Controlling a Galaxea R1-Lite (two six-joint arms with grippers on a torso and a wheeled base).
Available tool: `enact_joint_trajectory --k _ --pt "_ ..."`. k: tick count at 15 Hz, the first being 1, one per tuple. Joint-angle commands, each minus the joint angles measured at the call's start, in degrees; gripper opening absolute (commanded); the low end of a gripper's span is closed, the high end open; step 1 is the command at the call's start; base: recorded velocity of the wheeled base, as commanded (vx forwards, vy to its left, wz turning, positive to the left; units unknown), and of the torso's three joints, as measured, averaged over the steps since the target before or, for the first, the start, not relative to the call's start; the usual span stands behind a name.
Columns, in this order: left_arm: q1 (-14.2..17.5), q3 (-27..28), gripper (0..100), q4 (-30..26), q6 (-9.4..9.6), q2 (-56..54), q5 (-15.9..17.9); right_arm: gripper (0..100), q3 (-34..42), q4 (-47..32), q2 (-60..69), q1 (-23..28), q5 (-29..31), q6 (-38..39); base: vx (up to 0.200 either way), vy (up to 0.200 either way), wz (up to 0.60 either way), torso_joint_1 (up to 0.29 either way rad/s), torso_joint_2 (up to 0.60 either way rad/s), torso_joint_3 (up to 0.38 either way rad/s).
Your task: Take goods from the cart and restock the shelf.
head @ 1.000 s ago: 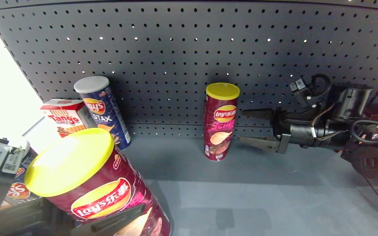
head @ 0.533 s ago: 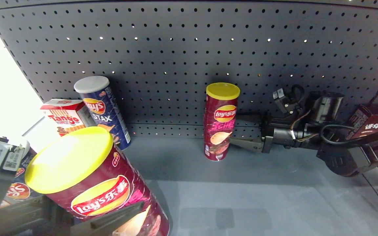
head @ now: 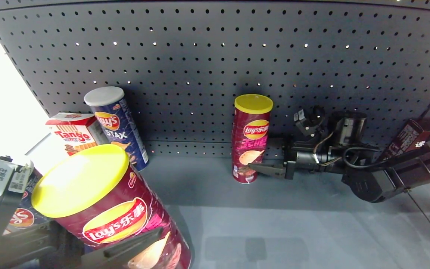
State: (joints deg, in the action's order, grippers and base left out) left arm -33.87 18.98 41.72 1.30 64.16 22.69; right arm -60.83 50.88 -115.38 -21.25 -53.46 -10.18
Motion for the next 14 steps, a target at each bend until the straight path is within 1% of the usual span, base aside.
enact_joint_trajectory --k 1,7,8,12,14 --pt "0.1 0.0 0 0.0 0.01 0.1 0.0 100 -0.7 0.0 -1.2 -0.9 0.0 0.0 0.0 0.0 0.0 0.0 0.0 0.0" --pt "0.1 -0.2 0 0.0 0.01 0.0 -0.1 100 -3.8 0.0 -4.0 -2.4 0.3 -0.1 0.0 0.0 0.0 0.0 0.0 0.0" --pt "0.1 -0.2 0 0.0 0.01 0.0 -0.1 0 -3.8 0.3 -4.1 -2.4 0.2 -0.1 0.0 0.0 0.0 0.0 0.0 0.0" --pt "0.2 -0.1 0 0.0 0.01 -0.1 -0.2 0 -1.9 2.0 -4.1 -3.4 0.6 -0.5 0.0 0.0 0.0 0.0 0.0 0.0" --pt "0.2 -0.1 0 0.0 0.01 -0.1 -0.2 0 0.7 2.3 -1.4 -3.9 1.0 -0.5 0.0 0.0 0.0 0.0 0.0 0.0"
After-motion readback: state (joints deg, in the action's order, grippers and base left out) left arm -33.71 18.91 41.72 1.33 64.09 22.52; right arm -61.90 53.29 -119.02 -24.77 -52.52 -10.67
